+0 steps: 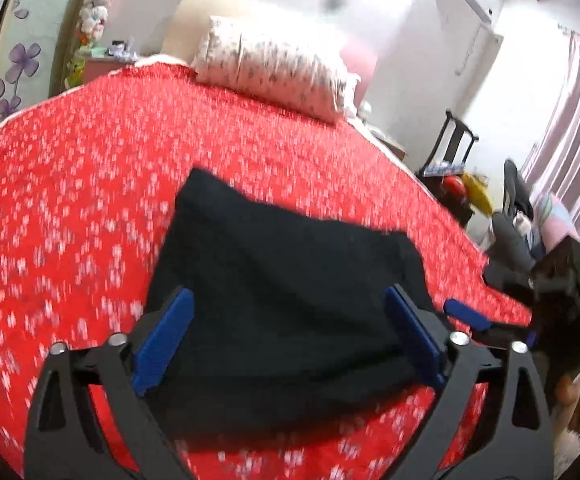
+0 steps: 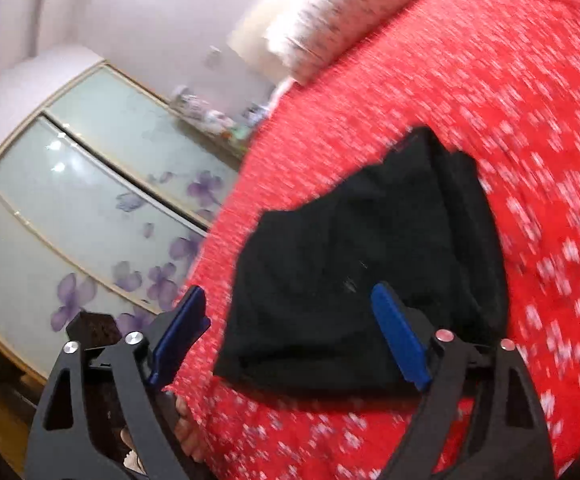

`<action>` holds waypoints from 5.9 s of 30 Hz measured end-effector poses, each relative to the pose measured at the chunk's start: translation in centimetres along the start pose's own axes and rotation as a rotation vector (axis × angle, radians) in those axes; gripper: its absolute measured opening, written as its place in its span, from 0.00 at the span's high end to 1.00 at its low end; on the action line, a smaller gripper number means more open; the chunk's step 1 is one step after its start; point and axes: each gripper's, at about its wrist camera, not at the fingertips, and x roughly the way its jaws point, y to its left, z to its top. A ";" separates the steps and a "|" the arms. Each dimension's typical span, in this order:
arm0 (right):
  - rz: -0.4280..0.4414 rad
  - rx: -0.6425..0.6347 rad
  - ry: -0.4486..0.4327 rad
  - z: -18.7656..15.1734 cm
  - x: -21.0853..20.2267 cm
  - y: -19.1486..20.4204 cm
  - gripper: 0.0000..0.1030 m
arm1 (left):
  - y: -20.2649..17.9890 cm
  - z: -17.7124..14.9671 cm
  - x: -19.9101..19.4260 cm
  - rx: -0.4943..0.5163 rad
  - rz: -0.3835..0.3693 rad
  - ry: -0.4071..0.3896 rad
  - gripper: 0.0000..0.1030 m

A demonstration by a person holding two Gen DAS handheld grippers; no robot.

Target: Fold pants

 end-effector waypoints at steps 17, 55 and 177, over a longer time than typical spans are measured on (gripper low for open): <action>-0.138 0.201 0.014 4.1 4.7 -5.3 0.08 | 4.5 3.4 9.1 -0.265 -0.127 0.227 0.03; -0.269 0.073 0.152 4.1 4.0 -8.5 0.20 | 4.5 0.5 4.0 -0.054 0.000 0.152 0.02; -0.282 -0.054 0.097 3.1 4.5 -3.6 0.27 | -2.9 0.2 10.5 0.075 -0.065 0.226 0.17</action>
